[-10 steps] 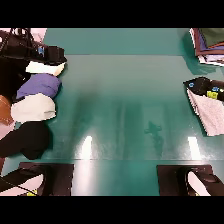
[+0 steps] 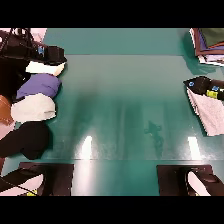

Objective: Fold the shirts.

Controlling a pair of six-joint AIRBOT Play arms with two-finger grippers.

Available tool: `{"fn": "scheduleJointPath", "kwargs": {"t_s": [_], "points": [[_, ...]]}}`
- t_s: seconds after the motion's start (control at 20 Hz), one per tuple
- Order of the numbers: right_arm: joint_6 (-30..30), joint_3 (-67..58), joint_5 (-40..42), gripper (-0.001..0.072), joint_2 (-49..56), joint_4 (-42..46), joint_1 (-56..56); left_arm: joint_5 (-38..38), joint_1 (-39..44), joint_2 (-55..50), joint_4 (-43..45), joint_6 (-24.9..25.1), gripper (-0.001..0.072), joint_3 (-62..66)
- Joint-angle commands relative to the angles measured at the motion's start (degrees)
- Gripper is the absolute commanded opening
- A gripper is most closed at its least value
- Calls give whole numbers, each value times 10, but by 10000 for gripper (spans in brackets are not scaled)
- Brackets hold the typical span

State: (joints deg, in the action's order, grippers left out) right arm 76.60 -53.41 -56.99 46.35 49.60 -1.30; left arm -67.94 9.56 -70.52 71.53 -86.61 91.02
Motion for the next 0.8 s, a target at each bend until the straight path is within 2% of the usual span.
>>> {"fn": "scheduleJointPath", "kwargs": {"t_s": [0.0, 0.2, 0.25, 0.3, 0.35, 0.4, 0.55, 0.75], "points": [[0, 0, 4, 14, 0, 0, 0, 0, 0, 0, 0, 0, 35, 0], [0, 0, 15, 14, 0, 0, 0, 22, 0, -1, 2, -2, 36, 0], [0, 0, 16, 14, 0, 0, 0, 38, 0, -1, 17, 11, 99, 0], [0, 0, 16, 14, 0, 0, 0, 57, 0, -2, 46, 15, 433, 0], [0, 0, 16, 14, 0, 0, 0, 79, 0, -7, 84, 9, 694, 0], [0, 0, 16, 14, 0, -1, 0, 99, 0, -12, 134, 2, 665, -1], [0, 0, 15, 14, 0, -1, 0, 134, -3, -51, 277, -42, 664, -2], [0, 0, 15, 14, 0, -1, 0, 174, -52, -153, 288, -60, 664, -1]]}}
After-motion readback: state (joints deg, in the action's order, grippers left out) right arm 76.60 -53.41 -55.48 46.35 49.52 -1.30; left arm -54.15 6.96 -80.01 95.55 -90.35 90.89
